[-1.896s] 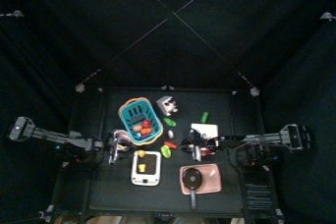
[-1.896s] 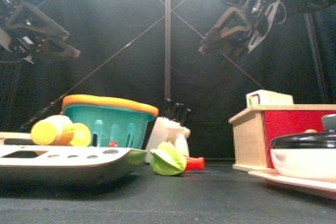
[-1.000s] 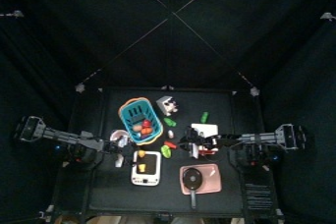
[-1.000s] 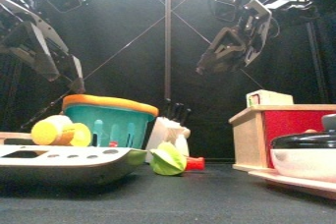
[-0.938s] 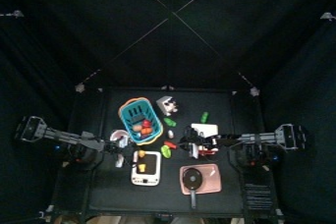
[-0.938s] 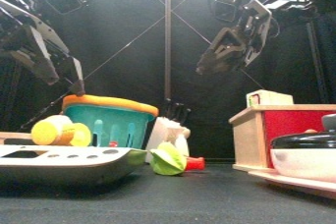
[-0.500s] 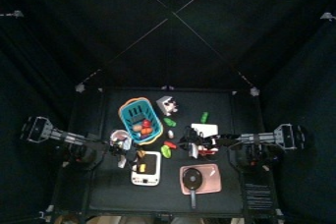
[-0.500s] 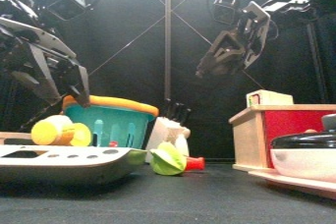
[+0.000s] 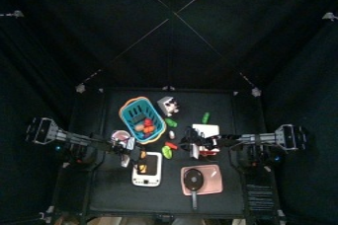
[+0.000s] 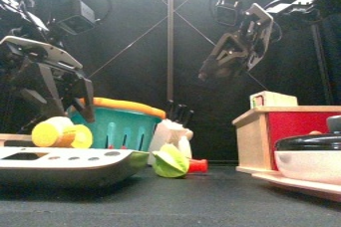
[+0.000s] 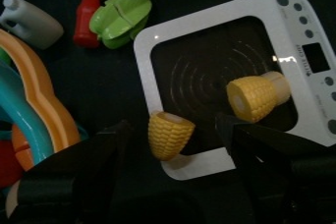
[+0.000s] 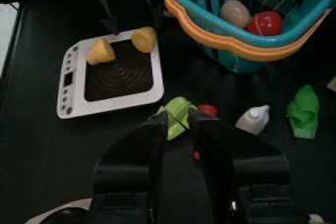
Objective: Grab corn top
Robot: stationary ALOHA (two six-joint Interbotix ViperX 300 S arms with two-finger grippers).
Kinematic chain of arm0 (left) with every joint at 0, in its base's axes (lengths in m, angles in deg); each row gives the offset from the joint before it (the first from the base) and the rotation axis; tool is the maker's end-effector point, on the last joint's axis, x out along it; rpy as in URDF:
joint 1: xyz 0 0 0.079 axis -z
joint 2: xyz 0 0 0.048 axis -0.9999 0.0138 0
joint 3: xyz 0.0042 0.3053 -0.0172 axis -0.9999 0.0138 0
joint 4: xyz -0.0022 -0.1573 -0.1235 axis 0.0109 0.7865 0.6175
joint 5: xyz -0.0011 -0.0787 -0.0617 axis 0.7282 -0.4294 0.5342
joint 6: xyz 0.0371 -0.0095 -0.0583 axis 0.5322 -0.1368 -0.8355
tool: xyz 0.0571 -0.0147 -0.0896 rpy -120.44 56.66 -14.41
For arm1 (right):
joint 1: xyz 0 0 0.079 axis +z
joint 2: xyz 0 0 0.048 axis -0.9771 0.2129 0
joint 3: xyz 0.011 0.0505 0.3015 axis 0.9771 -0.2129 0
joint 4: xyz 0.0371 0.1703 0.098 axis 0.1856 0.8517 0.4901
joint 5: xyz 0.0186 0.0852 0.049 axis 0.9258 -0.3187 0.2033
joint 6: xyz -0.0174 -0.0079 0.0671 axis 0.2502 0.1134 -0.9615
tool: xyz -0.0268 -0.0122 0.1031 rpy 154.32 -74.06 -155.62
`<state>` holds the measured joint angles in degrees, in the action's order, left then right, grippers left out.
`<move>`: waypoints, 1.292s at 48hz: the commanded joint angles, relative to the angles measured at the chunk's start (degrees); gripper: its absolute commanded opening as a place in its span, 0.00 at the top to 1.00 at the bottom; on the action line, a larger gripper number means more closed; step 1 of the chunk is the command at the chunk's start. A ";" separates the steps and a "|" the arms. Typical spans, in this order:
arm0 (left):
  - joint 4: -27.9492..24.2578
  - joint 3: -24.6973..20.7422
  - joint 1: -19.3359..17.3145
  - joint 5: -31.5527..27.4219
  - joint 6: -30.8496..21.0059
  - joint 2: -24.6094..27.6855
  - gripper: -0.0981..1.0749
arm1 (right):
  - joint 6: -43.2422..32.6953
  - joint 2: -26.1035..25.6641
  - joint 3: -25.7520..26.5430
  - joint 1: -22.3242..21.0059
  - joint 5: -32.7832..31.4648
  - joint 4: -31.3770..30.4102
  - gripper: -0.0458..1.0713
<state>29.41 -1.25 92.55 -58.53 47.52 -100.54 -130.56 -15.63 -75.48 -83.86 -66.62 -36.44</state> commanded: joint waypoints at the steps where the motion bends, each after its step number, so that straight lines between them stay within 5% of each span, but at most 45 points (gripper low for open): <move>1: -1.32 -1.23 -1.41 0.44 -0.09 0.62 0.05 | 0.18 -0.70 1.41 -0.26 0.35 -0.09 0.37; 46: -1.05 -1.23 -2.37 1.49 -0.35 5.71 0.06 | 0.18 0.79 1.76 -1.14 0.35 0.00 0.37; 62: 0.44 -1.14 -2.11 1.76 -0.35 5.63 0.26 | 0.18 0.97 1.85 -1.23 0.35 0.09 0.37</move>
<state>29.50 -1.25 90.35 -57.13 47.26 -94.56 -130.56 -13.87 -75.13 -84.74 -66.62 -36.44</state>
